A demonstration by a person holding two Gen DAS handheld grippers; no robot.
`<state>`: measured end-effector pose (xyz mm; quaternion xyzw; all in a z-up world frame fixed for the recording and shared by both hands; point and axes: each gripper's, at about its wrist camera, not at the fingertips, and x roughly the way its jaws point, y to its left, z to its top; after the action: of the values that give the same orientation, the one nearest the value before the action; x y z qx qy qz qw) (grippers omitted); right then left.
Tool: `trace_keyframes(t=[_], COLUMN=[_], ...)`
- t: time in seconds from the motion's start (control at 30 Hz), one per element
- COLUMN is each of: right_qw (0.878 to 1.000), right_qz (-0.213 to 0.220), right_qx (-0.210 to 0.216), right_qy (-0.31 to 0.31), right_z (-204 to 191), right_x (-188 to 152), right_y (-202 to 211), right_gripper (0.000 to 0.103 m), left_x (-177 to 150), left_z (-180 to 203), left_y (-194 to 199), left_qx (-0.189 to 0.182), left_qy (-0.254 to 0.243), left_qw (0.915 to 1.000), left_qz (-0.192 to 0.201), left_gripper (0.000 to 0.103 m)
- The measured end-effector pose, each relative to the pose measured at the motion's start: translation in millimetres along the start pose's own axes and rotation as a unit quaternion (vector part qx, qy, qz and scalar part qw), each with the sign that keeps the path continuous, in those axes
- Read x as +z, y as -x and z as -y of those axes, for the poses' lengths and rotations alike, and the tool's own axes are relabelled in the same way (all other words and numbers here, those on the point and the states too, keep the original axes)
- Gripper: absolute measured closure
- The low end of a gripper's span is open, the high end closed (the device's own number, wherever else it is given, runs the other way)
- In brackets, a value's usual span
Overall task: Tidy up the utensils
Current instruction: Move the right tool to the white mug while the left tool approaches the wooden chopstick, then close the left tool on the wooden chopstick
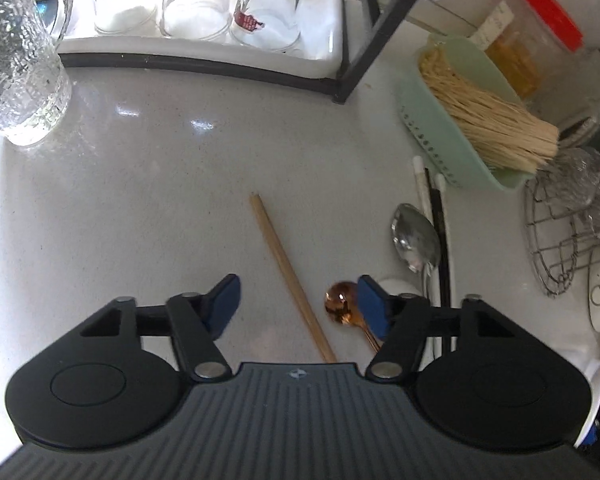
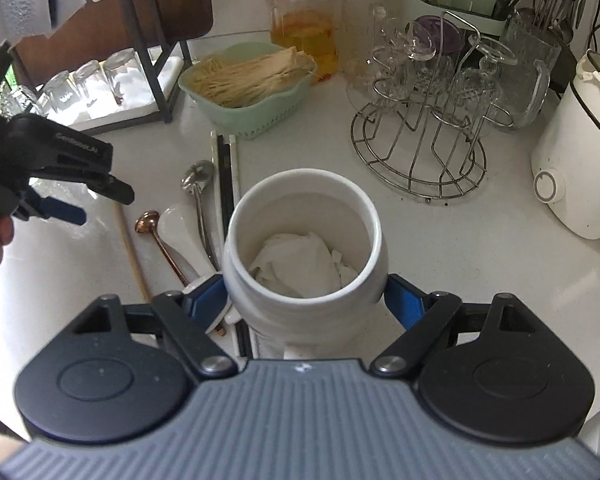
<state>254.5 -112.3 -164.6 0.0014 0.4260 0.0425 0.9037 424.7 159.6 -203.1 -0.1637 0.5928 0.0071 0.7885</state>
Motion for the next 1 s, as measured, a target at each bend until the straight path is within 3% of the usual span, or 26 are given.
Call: trace_keyframes(t=[0.17,0.47,0.67,0.8,0.87,1.0], right_qw=[1.0,1.0,1.0,1.0,1.0,1.0], right_qz=[-0.008,-0.011,-0.007,-0.003,0.0,0.006], right_qx=[0.0,0.0,0.0,-0.001,0.0,0.002], right_qy=[-0.001,-0.004,-0.005,-0.002,-0.001,0.003], right_z=[0.8,1.4,1.6,1.8,1.5,2.0], right_x=[2.2,2.6,0.8,-1.2,-1.9,-3.0], right_y=[-0.7,-1.2,0.1,1.4,1.6,2.5], right_gripper=[0.015,0.016,0.016,0.015,0.015,0.015], left_x=[9.7,17.3,28.3,33.0,31.8,29.7], left_z=[-0.3,7.6,25.2,32.6,38.4,49.8], left_y=[-12.6,-17.6,-26.5,-30.8,-32.8,-35.4], left_qx=[0.018,0.049,0.076,0.083,0.091,0.095], left_qy=[0.0,-0.038,-0.082,-0.095,-0.111,-0.131], left_qw=[0.9998,0.9979,0.9937,0.9914,0.9895,0.9868], left_qz=[-0.001,0.017,-0.011,-0.033,-0.016,-0.009], left_gripper=[0.053,0.06,0.061,0.07,0.072,0.087])
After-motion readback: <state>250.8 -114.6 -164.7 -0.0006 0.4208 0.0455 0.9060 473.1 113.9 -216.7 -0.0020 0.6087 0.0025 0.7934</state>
